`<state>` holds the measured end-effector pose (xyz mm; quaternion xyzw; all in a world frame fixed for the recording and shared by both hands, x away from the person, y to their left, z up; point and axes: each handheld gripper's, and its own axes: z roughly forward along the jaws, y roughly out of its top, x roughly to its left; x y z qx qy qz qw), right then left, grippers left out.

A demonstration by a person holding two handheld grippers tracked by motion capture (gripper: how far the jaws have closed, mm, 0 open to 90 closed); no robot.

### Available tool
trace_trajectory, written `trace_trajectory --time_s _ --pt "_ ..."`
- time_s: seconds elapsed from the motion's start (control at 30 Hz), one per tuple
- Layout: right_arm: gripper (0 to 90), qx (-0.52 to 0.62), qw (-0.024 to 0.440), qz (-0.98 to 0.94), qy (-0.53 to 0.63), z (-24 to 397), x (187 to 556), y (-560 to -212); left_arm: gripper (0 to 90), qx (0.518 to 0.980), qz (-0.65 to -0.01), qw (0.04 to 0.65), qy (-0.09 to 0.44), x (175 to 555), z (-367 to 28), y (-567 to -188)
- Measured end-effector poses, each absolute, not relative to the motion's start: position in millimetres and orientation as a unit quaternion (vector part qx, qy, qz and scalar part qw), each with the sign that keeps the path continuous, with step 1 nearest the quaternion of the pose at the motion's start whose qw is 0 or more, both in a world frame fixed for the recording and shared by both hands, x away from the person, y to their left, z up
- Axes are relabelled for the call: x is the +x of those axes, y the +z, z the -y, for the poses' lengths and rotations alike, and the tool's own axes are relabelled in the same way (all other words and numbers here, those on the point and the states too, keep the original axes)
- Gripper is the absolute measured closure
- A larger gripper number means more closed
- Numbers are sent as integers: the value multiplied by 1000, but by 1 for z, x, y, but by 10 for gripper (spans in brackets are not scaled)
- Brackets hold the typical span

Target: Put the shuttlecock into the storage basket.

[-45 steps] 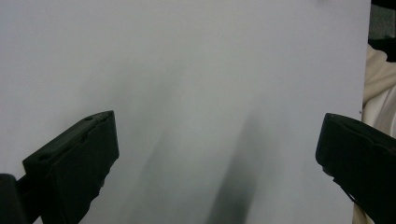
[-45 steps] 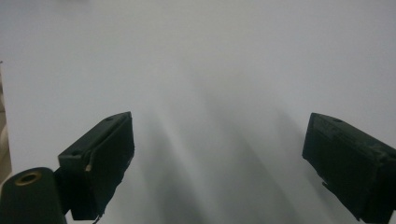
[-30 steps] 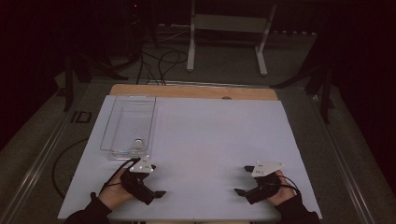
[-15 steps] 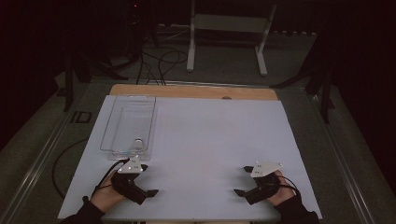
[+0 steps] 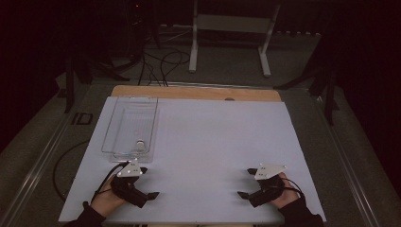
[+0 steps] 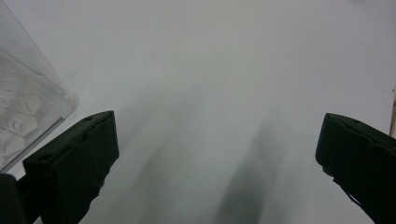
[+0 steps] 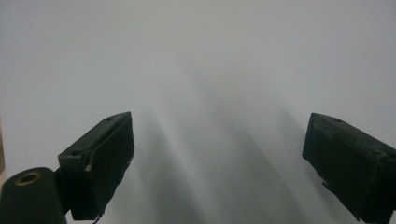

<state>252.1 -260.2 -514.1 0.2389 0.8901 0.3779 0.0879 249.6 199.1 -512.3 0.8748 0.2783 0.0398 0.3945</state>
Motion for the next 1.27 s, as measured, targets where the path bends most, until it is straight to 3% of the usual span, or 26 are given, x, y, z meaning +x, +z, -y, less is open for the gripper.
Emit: trace_trajectory --time_s 1.27 --pt "91 243 86 -889 379 260 253 -518 2 875 -270 400 38 249 -198 -515"
